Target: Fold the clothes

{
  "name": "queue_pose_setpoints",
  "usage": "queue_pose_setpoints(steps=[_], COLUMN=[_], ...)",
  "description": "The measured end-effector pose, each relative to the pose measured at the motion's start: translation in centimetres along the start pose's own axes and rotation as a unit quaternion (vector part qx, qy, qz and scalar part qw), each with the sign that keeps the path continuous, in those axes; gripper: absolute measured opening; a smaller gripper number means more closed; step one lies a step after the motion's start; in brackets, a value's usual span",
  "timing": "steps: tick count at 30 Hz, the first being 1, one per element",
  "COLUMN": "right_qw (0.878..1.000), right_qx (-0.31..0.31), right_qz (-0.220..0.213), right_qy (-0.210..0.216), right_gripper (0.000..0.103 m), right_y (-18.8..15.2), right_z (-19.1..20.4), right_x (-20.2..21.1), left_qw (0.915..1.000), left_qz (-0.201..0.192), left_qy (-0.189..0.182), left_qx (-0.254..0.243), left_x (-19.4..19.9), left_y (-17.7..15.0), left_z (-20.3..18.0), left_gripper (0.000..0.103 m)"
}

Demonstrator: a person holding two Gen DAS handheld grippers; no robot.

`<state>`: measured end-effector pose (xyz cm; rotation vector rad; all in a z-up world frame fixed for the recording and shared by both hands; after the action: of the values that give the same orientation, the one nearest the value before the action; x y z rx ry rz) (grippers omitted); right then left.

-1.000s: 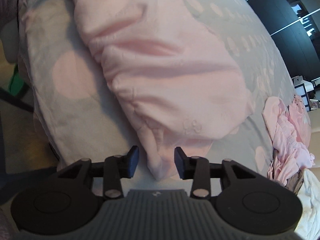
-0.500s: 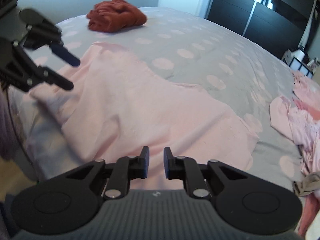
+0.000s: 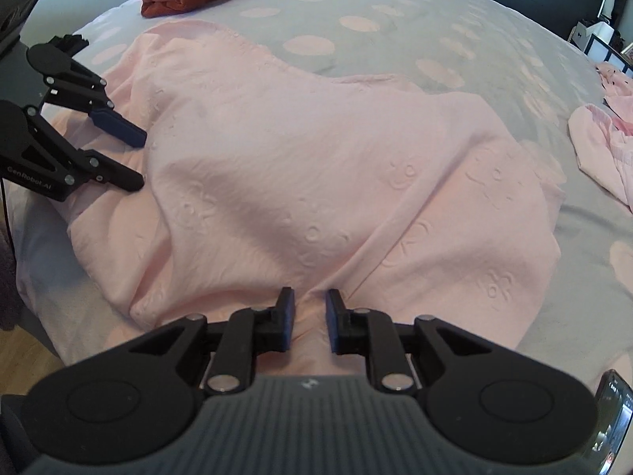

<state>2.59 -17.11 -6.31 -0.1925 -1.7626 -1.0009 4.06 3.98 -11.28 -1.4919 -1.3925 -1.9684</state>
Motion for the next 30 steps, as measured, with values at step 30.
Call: queue_pose_setpoints(steps=[30], right_qw=[0.973], right_qx=[-0.202], right_qz=[-0.097], right_qy=[-0.058], right_gripper=[0.034], right_y=[3.8], right_z=[-13.0], right_x=[-1.0], left_qw=[0.9933], left_qz=[-0.027], left_qy=[0.077], left_qx=[0.082], left_x=[-2.9], left_y=[5.2], left_z=[5.5], left_gripper=[0.042])
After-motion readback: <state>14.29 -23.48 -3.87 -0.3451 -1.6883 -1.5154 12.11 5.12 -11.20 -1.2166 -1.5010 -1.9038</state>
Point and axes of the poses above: each gripper's, at about its wrist camera, not at the fingertips, and x roughly against the way its jaws point, z to its left, y to its top, the point moved 4 cm from there along -x, roughly the way its jaws point, and after that the axes turned 10 degrees about x, right-handed, at the moved point
